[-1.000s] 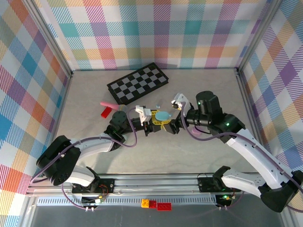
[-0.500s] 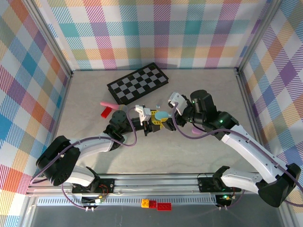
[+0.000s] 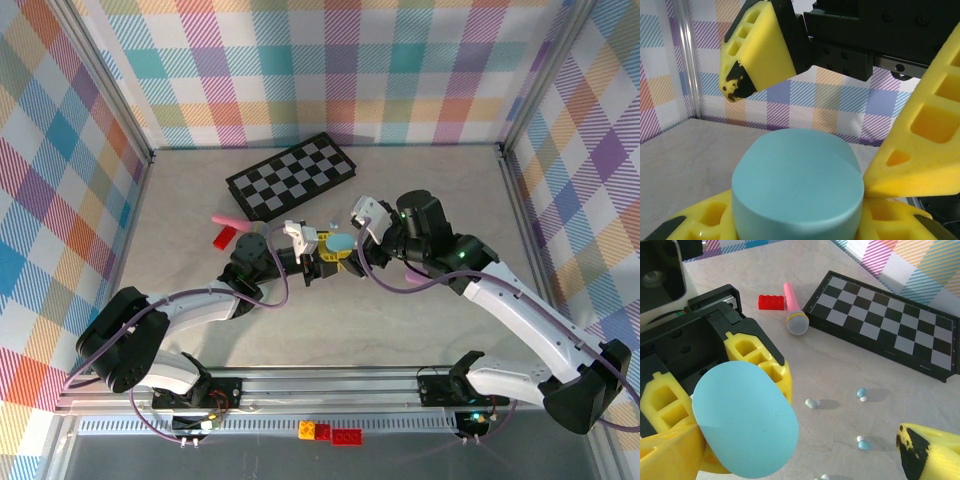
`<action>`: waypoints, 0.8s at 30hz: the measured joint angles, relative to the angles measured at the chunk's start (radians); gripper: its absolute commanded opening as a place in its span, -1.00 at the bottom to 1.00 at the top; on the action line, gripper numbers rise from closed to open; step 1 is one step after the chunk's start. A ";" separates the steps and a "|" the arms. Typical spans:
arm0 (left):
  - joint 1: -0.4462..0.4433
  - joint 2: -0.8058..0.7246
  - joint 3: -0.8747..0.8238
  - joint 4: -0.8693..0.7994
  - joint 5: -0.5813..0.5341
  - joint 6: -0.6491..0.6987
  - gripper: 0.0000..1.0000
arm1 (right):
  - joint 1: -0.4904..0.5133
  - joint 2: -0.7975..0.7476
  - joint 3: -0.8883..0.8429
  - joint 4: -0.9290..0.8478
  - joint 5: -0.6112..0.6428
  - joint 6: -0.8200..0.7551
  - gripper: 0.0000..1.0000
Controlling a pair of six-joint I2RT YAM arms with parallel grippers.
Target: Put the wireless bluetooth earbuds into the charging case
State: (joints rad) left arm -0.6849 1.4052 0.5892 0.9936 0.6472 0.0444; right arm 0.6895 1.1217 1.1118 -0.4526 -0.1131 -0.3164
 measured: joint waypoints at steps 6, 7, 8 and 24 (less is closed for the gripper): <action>0.000 0.000 0.000 0.000 -0.013 0.000 -0.29 | 0.000 -0.015 -0.002 0.035 0.025 0.045 0.93; 0.000 0.000 -0.003 0.000 -0.012 0.000 -0.29 | 0.000 -0.019 -0.003 0.048 0.029 0.050 0.93; 0.000 0.000 -0.008 0.001 -0.011 0.000 -0.29 | 0.000 -0.020 -0.004 0.062 0.039 0.056 0.93; 0.000 -0.042 -0.049 0.006 -0.023 0.001 -0.29 | -0.003 0.002 -0.004 0.116 0.056 0.132 0.97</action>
State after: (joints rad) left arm -0.6849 1.3632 0.5400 1.0000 0.6247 0.0452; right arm 0.6861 1.1233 1.1080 -0.3370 -0.0570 -0.1841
